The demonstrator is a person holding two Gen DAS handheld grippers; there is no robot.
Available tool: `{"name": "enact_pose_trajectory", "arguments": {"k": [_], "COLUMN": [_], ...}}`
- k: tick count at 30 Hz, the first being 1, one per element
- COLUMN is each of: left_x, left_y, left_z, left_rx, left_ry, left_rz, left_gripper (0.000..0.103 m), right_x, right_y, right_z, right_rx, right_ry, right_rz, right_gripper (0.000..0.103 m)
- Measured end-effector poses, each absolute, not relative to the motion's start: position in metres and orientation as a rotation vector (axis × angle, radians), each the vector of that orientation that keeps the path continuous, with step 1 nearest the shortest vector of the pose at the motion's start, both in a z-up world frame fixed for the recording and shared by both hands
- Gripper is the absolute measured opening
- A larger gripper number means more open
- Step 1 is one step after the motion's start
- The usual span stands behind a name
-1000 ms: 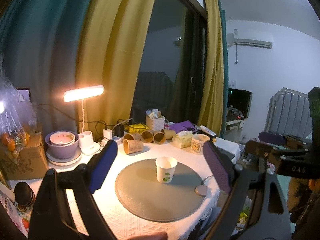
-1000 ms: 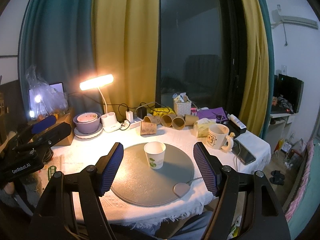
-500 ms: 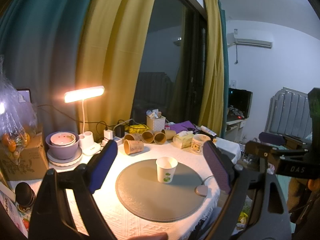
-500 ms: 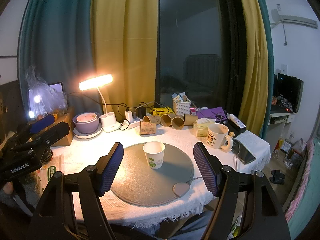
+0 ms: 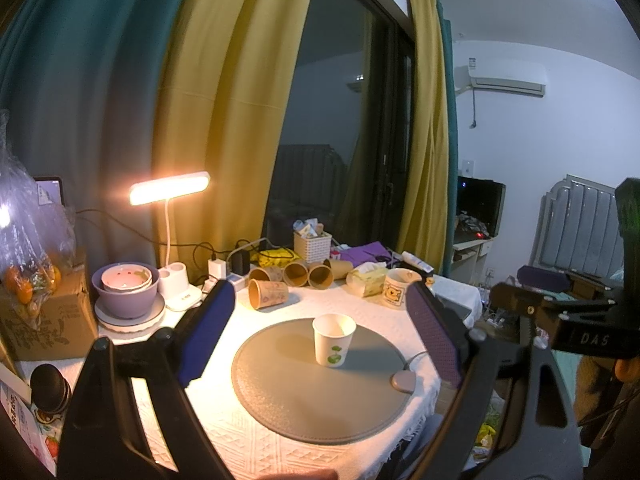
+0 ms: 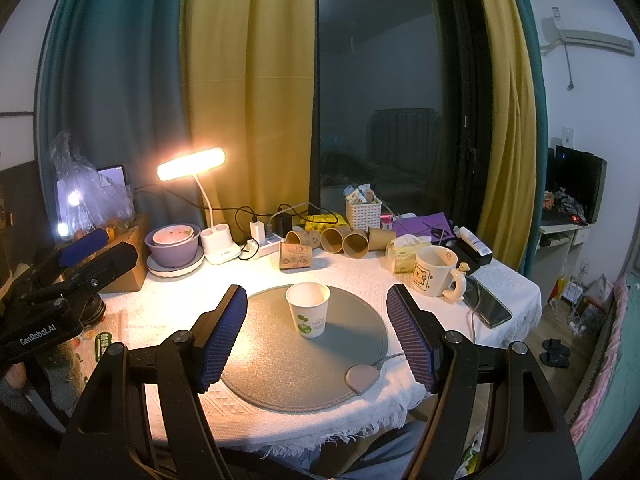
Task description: Flip cup upright
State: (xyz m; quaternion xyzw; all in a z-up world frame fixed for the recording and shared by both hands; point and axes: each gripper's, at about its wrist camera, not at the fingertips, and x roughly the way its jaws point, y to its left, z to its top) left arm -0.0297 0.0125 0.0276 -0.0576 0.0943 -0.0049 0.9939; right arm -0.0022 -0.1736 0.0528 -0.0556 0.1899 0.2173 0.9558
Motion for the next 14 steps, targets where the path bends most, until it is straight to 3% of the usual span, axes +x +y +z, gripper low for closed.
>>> {"name": "enact_pose_trajectory", "arguments": {"k": [14], "left_x": [-0.0292], "left_y": [0.015], "left_z": [0.0263], "left_rx": [-0.127], "left_ry": [0.195], "left_rz": [-0.022], "left_gripper": [0.088], "right_x": [-0.0028], "right_y": [-0.1714], "right_z": [0.05], "right_rx": [-0.114], "right_ry": [0.387], "right_rz": [0.443], "right_gripper": [0.075]}}
